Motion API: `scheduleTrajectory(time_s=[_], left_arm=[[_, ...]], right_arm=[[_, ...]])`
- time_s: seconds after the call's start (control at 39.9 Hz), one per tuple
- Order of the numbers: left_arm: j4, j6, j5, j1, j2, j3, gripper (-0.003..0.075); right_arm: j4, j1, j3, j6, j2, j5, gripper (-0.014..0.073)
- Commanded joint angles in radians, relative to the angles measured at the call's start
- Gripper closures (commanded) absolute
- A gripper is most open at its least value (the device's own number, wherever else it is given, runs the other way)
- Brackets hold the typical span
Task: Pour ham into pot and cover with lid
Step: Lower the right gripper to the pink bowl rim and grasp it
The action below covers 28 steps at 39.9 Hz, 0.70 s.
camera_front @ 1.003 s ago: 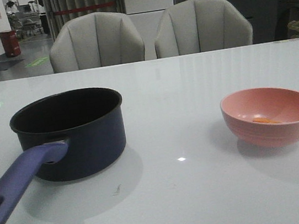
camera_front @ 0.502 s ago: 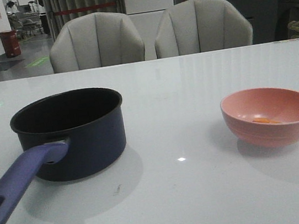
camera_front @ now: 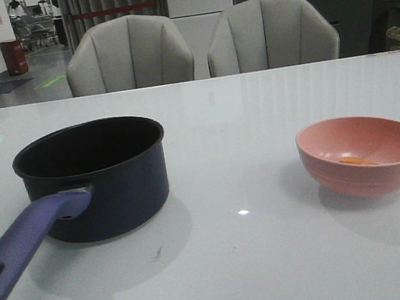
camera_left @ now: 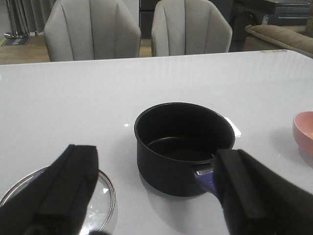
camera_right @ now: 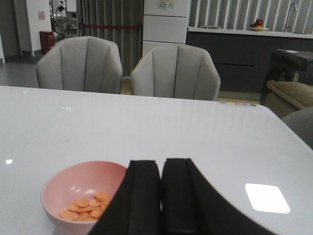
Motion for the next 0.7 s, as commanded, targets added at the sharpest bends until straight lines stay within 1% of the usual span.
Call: scheduleTrajectory(time_s=[0.0,0.1,0.15,0.25,0.35,0.5,0.63,0.68], left_arm=[[-0.002,0.0,-0.07,-0.007,0.01,-0.024,0.0188],[-0.002,0.0,-0.065,-0.007,0.01,-0.024,0.0188],[-0.002,0.0,-0.065,-0.007,0.01,-0.024,0.0188],[-0.002,0.0,-0.065,-0.007,0.01,-0.024,0.0189],[-0.002,0.0,-0.065,-0.007,0.01,-0.024,0.0189],[-0.002,0.0,-0.067,-0.007,0.01,-0.024,0.0188],[-0.002,0.0,-0.067,-0.007,0.01,-0.024,0.0189],[-0.002,0.0,-0.067,-0.007,0.01,-0.024,0.0188]], right_arm=[[-0.001,0.003,-0.125,-0.006,0.126,0.036,0.0447],[0.008,0.003,-0.22,-0.005,0.222,0.186,0.0447],[0.026,0.003,-0.241,-0.005,0.252,0.266,0.0447],[0.02,0.003,-0.245,-0.005,0.275,0.324,0.0447],[0.01,0.003,-0.242,-0.005,0.28,0.333,0.0447],[0.015,0.003,-0.223,-0.004,0.301,0.242,0.0443],[0.019,0.003,-0.267,-0.004,0.384,0.251,0.0441],[0.023,0.003,-0.294,-0.004,0.445,0.256,0.0414]])
